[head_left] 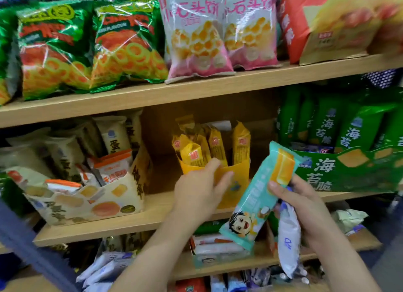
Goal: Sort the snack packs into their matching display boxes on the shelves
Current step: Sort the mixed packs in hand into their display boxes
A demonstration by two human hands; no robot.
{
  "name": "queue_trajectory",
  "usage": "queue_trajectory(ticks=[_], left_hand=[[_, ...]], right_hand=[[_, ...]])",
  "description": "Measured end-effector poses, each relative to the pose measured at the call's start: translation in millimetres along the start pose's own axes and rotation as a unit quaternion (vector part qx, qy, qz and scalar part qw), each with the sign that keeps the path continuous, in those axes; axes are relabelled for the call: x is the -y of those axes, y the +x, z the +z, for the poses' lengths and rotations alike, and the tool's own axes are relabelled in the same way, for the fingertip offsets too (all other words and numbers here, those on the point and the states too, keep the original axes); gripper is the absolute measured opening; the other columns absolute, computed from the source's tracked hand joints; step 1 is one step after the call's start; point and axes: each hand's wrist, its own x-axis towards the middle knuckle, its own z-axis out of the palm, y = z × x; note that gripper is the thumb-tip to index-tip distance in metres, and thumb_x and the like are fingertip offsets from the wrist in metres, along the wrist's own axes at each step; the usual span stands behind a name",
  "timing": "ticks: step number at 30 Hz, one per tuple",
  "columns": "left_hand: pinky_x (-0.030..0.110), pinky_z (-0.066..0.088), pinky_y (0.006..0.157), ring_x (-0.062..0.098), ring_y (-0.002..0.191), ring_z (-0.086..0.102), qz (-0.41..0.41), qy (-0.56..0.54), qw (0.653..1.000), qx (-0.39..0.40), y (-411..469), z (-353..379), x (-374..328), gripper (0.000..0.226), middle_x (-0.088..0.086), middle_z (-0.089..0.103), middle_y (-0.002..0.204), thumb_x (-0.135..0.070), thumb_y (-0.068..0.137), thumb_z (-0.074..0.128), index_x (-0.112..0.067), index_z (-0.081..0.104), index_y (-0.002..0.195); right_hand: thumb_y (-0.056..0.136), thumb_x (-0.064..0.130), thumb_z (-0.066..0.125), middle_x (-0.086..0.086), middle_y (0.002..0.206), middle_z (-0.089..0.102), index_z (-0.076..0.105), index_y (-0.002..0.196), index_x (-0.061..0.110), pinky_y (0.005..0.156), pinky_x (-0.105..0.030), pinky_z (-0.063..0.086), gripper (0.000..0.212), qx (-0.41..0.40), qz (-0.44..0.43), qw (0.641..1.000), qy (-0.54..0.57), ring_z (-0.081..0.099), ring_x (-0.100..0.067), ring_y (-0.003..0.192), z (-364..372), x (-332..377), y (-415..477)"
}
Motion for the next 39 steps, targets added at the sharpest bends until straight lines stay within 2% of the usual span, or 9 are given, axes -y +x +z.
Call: queue_trajectory(ticks=[7, 14, 18, 21, 24, 28, 31, 35, 39], left_hand=[[0.039, 0.049, 0.062, 0.007, 0.064, 0.058, -0.12, -0.114, 0.985, -0.058, -17.7, -20.7, 58.9, 0.048, -0.004, 0.06, 0.065, -0.066, 0.091, 0.03, -0.027, 0.054, 0.078], [0.032, 0.049, 0.083, 0.013, 0.104, 0.054, -0.061, -0.087, 0.975, -0.193, -28.6, -35.2, 42.3, 0.031, -0.006, 0.054, 0.113, -0.044, 0.099, 0.044, -0.025, 0.061, 0.118], [0.021, 0.04, 0.096, -0.001, 0.12, 0.044, 0.003, -0.128, 0.987, -0.101, -40.5, -36.4, 6.9, 0.052, -0.022, 0.041, 0.127, -0.063, 0.087, 0.05, -0.046, 0.037, 0.134], [0.036, 0.048, 0.096, 0.0, 0.11, 0.051, -0.054, -0.11, 0.989, -0.081, -33.6, -34.3, 1.5, 0.071, -0.024, 0.047, 0.12, -0.073, 0.075, 0.053, -0.053, 0.025, 0.137], [0.045, 0.052, 0.093, 0.01, 0.108, 0.056, -0.054, -0.047, 0.993, -0.09, -25.4, -32.1, -10.9, 0.078, -0.015, 0.055, 0.122, -0.06, 0.077, 0.064, -0.047, 0.021, 0.141], [0.029, 0.041, 0.1, 0.007, 0.13, 0.036, 0.071, 0.016, 0.997, -0.006, 2.8, -30.3, -41.1, 0.081, -0.017, 0.037, 0.148, -0.037, 0.087, 0.067, -0.048, 0.013, 0.148], [0.032, 0.046, 0.091, 0.011, 0.114, 0.045, 0.067, 0.035, 0.994, 0.076, 27.1, -23.9, -52.2, 0.067, -0.022, 0.05, 0.114, -0.041, 0.093, 0.06, -0.049, 0.02, 0.146], [0.027, 0.052, 0.07, -0.001, 0.085, 0.057, 0.016, -0.066, 0.996, -0.062, 9.7, -33.7, -30.0, 0.041, -0.024, 0.058, 0.101, -0.042, 0.091, 0.056, -0.042, 0.044, 0.13], [0.023, 0.054, 0.065, -0.005, 0.085, 0.061, -0.116, -0.114, 0.977, -0.138, -13.8, -52.9, 12.6, 0.038, -0.027, 0.058, 0.095, -0.033, 0.091, 0.062, -0.034, 0.051, 0.128]], right_hand=[[0.06, 0.032, 0.093, -0.009, 0.105, 0.075, 0.075, 0.1, 0.017, 0.066, -0.021, 0.056, 0.047, 0.08, 0.033, 0.996, -0.033, 0.073, -0.02, 0.091, 0.5, -8.0, 2.7], [0.071, 0.023, 0.073, 0.002, 0.1, 0.077, 0.077, 0.096, 0.03, 0.076, -0.021, 0.055, 0.026, 0.131, 0.006, 0.98, -0.15, 0.072, -0.011, 0.094, -6.9, -3.5, -8.1], [0.07, 0.022, 0.073, 0.003, 0.097, 0.077, 0.078, 0.091, 0.036, 0.073, -0.019, 0.054, 0.025, 0.121, -0.005, 0.98, -0.155, 0.072, -0.012, 0.092, -17.7, 3.5, -6.9], [0.077, 0.021, 0.079, -0.002, 0.101, 0.077, 0.077, 0.094, 0.032, 0.073, -0.022, 0.056, 0.02, 0.109, -0.005, 0.986, -0.129, 0.073, -0.018, 0.095, -24.5, 13.0, -2.2], [0.078, 0.02, 0.082, -0.005, 0.103, 0.076, 0.076, 0.097, 0.026, 0.074, -0.025, 0.057, 0.021, 0.118, 0.0, 0.985, -0.122, 0.072, -0.02, 0.097, -24.6, 21.4, 3.3], [0.079, 0.009, 0.076, -0.01, 0.104, 0.075, 0.074, 0.103, 0.019, 0.074, -0.029, 0.058, 0.026, 0.154, 0.02, 0.983, -0.1, 0.072, -0.025, 0.097, -21.6, 24.5, 10.4], [0.078, -0.001, 0.071, -0.009, 0.085, 0.075, 0.068, 0.107, 0.006, 0.054, -0.02, 0.055, 0.029, 0.162, 0.055, 0.985, -0.026, 0.072, -0.016, 0.07, -16.0, 28.7, 12.5], [0.072, -0.002, 0.059, -0.003, 0.066, 0.07, 0.063, 0.103, 0.002, 0.04, -0.014, 0.045, 0.032, 0.147, 0.065, 0.987, 0.008, 0.063, -0.007, 0.048, -13.6, 35.7, 12.9], [0.072, -0.002, 0.056, 0.001, 0.063, 0.068, 0.062, 0.104, 0.004, 0.039, -0.014, 0.044, 0.033, 0.146, 0.052, 0.988, -0.004, 0.061, -0.005, 0.046, -15.3, 37.1, 18.9]])
